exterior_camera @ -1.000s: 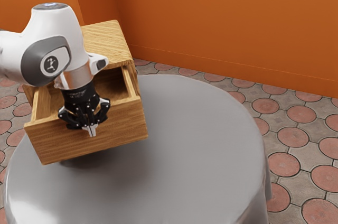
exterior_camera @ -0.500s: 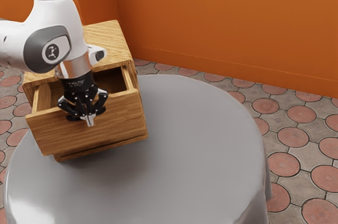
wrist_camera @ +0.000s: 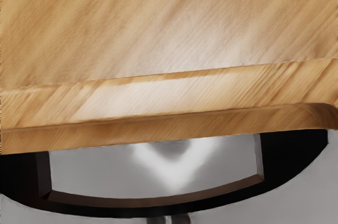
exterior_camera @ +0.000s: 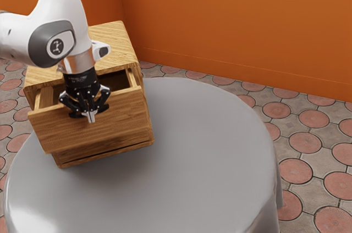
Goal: Push the drawer handle with one arm to close the drawer
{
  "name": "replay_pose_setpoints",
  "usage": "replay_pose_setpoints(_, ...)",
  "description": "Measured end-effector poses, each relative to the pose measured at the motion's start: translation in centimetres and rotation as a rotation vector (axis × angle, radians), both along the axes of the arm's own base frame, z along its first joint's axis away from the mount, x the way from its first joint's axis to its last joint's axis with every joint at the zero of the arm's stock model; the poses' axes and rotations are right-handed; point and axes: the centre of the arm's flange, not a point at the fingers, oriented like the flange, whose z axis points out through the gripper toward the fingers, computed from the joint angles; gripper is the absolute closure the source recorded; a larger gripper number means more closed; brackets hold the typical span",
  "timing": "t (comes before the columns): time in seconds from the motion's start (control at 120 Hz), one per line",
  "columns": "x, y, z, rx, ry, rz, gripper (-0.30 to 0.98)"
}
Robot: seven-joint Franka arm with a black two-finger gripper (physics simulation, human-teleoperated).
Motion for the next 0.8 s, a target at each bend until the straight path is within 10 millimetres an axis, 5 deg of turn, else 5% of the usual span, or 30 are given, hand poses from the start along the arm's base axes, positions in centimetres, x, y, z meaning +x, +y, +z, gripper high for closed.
replay_pose_setpoints(0.8, 4.8, 3.2, -0.7, 0.058, 0.023, -0.052, 0.79)
